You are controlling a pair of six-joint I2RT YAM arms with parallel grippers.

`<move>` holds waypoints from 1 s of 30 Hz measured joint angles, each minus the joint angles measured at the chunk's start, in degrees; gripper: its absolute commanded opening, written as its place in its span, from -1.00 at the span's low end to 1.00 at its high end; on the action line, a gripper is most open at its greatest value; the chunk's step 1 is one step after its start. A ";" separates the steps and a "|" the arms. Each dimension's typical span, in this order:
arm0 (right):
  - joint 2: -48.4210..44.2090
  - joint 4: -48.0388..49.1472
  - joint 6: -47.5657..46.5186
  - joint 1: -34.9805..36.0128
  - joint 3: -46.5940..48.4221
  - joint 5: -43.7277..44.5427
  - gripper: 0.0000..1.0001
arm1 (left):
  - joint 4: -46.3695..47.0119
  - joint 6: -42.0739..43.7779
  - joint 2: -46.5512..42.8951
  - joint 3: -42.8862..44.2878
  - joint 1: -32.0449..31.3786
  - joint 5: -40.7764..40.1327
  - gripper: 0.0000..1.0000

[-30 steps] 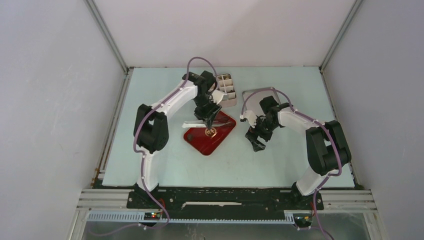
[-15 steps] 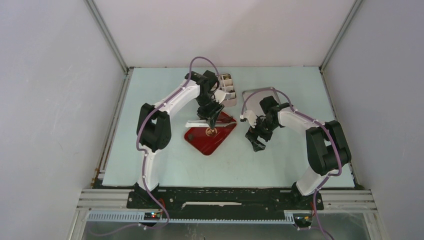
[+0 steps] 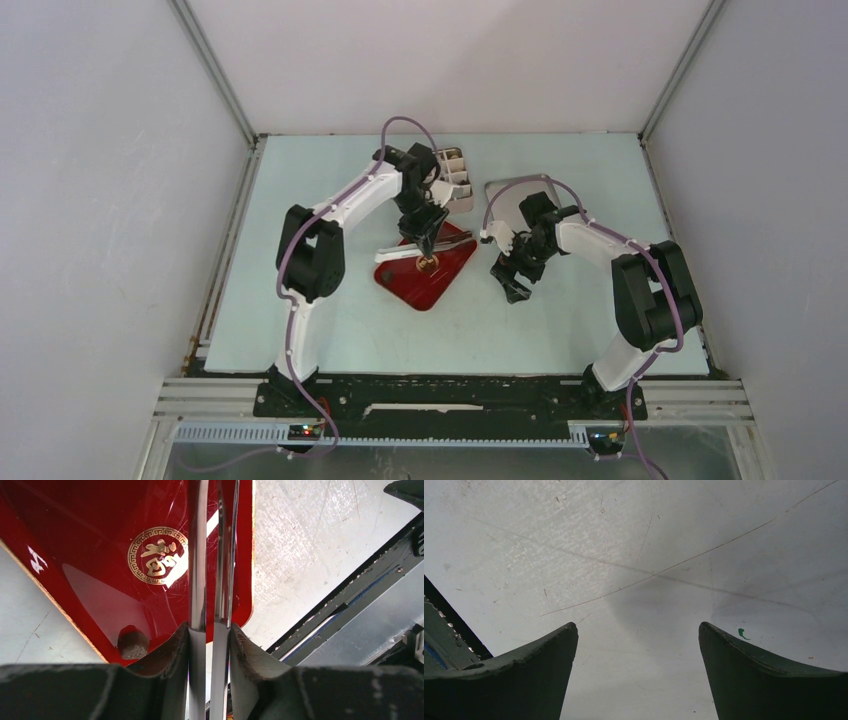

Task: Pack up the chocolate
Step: Pick up the fake chocolate from the plate.

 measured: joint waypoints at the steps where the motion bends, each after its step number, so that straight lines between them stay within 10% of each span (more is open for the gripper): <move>1: 0.00 0.00 0.00 0.00 0.00 0.00 0.86 | 0.55 -0.07 -0.04 -0.37 0.00 0.02 -0.74; 30: 0.00 0.00 0.00 0.00 0.00 0.17 0.86 | 3.58 0.55 -11.32 -5.35 6.47 -9.88 -0.90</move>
